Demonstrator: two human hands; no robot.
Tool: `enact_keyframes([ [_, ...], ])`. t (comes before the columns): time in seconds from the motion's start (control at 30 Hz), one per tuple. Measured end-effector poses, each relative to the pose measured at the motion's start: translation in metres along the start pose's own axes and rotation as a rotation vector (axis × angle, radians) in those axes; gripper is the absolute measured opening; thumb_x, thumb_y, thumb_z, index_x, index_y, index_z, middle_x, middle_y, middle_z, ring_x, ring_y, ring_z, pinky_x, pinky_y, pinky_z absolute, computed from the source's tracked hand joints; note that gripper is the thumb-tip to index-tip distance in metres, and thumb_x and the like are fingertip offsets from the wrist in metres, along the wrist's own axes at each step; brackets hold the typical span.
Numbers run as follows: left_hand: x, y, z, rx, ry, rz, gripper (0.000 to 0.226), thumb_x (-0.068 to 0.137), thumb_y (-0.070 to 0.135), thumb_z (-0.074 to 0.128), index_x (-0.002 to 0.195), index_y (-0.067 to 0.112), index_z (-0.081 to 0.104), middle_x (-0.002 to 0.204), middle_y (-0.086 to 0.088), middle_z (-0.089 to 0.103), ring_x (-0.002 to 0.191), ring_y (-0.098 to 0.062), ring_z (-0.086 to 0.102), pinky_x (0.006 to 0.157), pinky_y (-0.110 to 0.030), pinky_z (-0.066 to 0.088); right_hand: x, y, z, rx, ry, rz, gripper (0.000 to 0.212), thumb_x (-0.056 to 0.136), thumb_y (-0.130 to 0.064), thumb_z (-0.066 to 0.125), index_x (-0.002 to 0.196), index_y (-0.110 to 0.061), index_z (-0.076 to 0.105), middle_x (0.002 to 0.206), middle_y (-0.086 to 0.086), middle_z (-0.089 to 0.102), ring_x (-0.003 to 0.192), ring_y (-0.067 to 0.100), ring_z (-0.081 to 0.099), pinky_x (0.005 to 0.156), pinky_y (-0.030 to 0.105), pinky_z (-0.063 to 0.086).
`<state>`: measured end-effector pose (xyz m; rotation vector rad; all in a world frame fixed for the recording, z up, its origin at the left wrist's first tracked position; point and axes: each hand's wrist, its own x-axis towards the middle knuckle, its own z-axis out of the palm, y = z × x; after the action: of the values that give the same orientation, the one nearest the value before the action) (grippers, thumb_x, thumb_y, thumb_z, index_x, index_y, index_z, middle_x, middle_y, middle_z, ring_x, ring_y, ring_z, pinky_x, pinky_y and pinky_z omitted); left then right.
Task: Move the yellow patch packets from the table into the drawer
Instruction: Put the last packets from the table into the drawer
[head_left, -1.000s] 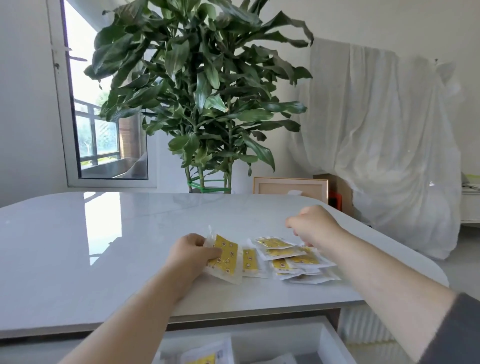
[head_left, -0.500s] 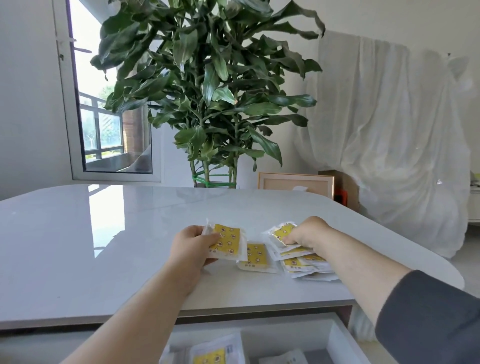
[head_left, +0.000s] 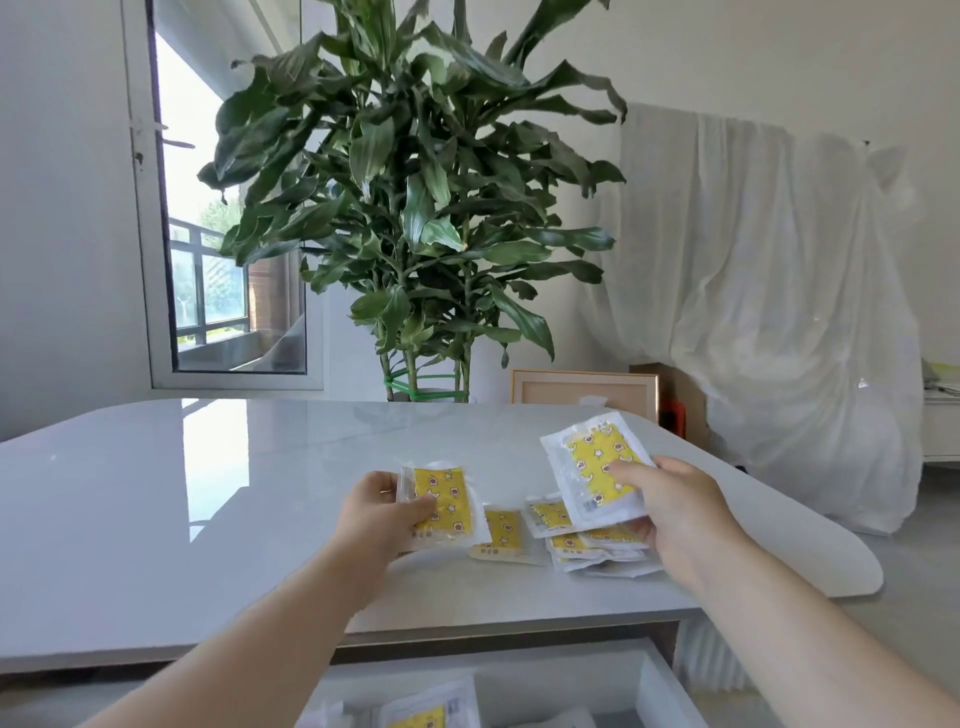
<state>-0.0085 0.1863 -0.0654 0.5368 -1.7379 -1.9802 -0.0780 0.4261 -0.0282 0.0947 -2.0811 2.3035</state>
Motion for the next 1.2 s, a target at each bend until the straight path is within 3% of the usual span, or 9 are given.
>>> enact_keyframes([
  [0.17,-0.05,0.025,-0.016,0.041,-0.093,-0.065,0.025,0.082,-0.005,0.068,0.101,0.004,0.054,0.094,-0.018,0.069,0.073,-0.028,0.07,0.06,-0.034,0.058,-0.049,-0.002,-0.021,0.159,-0.112,0.181,0.003,0.085,-0.008,0.064,0.087,-0.01,0.065,0.079,0.009,0.07,0.062,0.017,0.063,0.044,0.021,0.045],
  [0.43,-0.126,-0.003,-0.055,0.065,-0.156,-0.184,0.027,0.081,-0.006,0.068,0.105,0.001,0.057,0.093,-0.022,0.071,0.073,-0.032,0.072,0.056,-0.033,0.057,-0.074,0.006,-0.02,0.102,-0.155,0.356,0.005,0.086,-0.007,0.06,0.089,-0.009,0.063,0.076,0.008,0.068,0.062,0.018,0.061,0.036,0.016,0.044],
  [0.57,-0.134,-0.013,-0.065,0.073,-0.2,-0.224,0.029,0.08,-0.011,0.066,0.106,-0.001,0.056,0.097,-0.024,0.071,0.079,-0.038,0.072,0.061,-0.039,0.058,-0.074,-0.001,-0.019,0.035,-0.204,0.34,0.007,0.086,-0.007,0.056,0.092,-0.008,0.061,0.081,0.011,0.066,0.064,0.019,0.06,0.04,0.017,0.046],
  [0.8,-0.116,-0.043,-0.07,0.254,-0.219,-0.39,0.029,0.075,-0.022,0.058,0.101,-0.009,0.059,0.096,-0.03,0.07,0.082,-0.045,0.07,0.072,-0.055,0.058,-0.077,-0.001,-0.02,0.009,-0.333,0.383,0.023,0.088,0.002,0.052,0.108,0.001,0.062,0.1,0.021,0.073,0.081,0.032,0.07,0.071,0.036,0.057],
  [0.93,-0.107,-0.053,-0.066,0.592,-0.252,-0.414,0.05,0.063,0.003,0.076,0.111,0.006,0.064,0.106,-0.009,0.07,0.095,-0.025,0.068,0.089,-0.036,0.055,-0.077,0.001,-0.024,-0.029,-0.405,0.404,0.023,0.089,0.005,0.051,0.108,0.0,0.063,0.091,0.02,0.074,0.068,0.029,0.073,0.058,0.033,0.058],
  [1.0,-0.107,-0.056,-0.062,0.73,-0.202,-0.378,0.045,0.07,0.02,0.077,0.113,0.013,0.062,0.112,0.002,0.063,0.105,-0.015,0.06,0.096,-0.025,0.047,-0.078,0.002,-0.026,-0.047,-0.436,0.4,0.022,0.089,0.007,0.05,0.106,-0.001,0.062,0.084,0.019,0.074,0.061,0.028,0.073,0.048,0.03,0.056],
  [1.07,-0.099,-0.064,-0.06,0.76,-0.202,-0.422,0.034,0.074,0.014,0.076,0.105,0.007,0.064,0.108,-0.002,0.065,0.102,-0.017,0.062,0.092,-0.025,0.05,-0.079,0.004,-0.026,-0.032,-0.462,0.417,0.023,0.089,0.009,0.05,0.106,-0.001,0.061,0.08,0.019,0.074,0.059,0.027,0.072,0.044,0.029,0.055],
  [1.13,-0.09,-0.073,-0.058,0.731,-0.23,-0.475,0.021,0.071,0.001,0.074,0.09,0.002,0.064,0.094,-0.011,0.07,0.086,-0.022,0.069,0.073,-0.023,0.055,-0.079,0.006,-0.025,-0.037,-0.485,0.429,0.028,0.088,0.01,0.051,0.112,0.0,0.061,0.087,0.02,0.075,0.063,0.028,0.073,0.049,0.03,0.058],
  [1.2,-0.084,-0.08,-0.056,0.732,-0.253,-0.505,0.025,0.065,-0.001,0.074,0.088,-0.001,0.063,0.091,-0.018,0.07,0.081,-0.029,0.07,0.065,-0.027,0.055,-0.078,0.008,-0.025,-0.051,-0.506,0.433,0.033,0.087,0.009,0.053,0.117,0.0,0.06,0.095,0.02,0.074,0.069,0.028,0.074,0.055,0.033,0.06],
])
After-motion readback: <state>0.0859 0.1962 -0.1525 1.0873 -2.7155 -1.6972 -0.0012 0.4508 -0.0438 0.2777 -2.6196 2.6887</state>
